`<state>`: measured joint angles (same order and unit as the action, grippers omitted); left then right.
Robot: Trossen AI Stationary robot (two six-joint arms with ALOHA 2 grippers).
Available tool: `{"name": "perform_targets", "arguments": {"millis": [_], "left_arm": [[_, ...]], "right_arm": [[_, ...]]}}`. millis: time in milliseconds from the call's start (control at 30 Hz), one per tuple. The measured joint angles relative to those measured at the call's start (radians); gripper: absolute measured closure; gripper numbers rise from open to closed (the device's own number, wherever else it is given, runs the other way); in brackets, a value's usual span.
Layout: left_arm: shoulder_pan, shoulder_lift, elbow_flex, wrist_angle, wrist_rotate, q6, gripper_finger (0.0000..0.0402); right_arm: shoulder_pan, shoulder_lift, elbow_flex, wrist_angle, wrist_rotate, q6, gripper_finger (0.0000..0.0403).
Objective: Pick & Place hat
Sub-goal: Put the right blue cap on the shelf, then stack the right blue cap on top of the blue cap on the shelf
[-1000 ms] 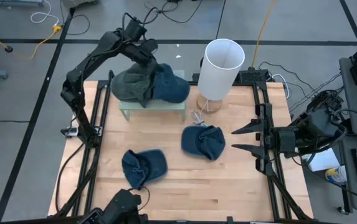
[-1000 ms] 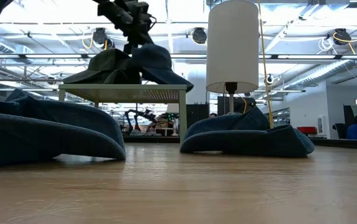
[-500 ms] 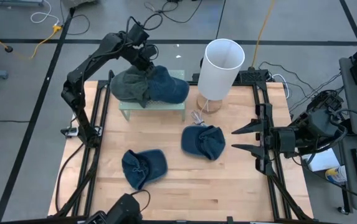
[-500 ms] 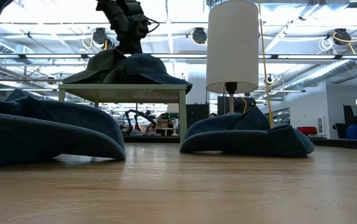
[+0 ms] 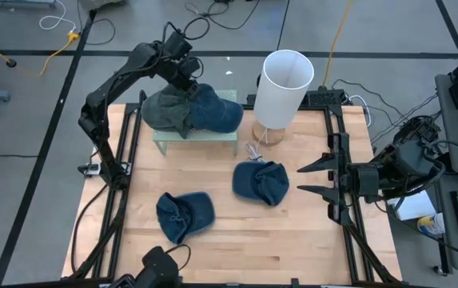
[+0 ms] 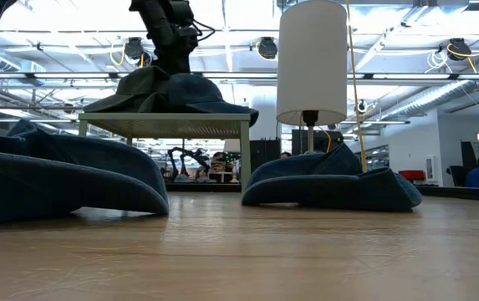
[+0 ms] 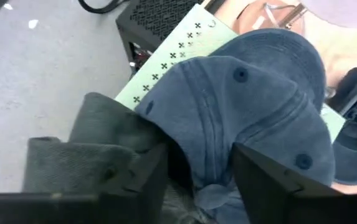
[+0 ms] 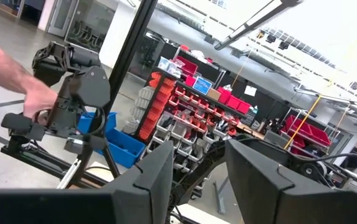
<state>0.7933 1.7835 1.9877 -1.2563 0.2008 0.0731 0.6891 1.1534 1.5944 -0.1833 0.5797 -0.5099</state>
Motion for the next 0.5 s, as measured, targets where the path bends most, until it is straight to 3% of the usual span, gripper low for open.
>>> {"name": "perform_targets", "arguments": {"millis": [267,500], "left_arm": [[-0.016,-0.042,0.0,0.055,-0.125,0.041,0.0137],[-0.055,-0.153,0.0,0.102,-0.103,0.006,0.0101]], "right_arm": [[0.0,0.0,0.0,0.0,0.0,0.0,0.0264],[0.0,0.0,0.0,-0.001,0.0,0.001,0.0264]]}}
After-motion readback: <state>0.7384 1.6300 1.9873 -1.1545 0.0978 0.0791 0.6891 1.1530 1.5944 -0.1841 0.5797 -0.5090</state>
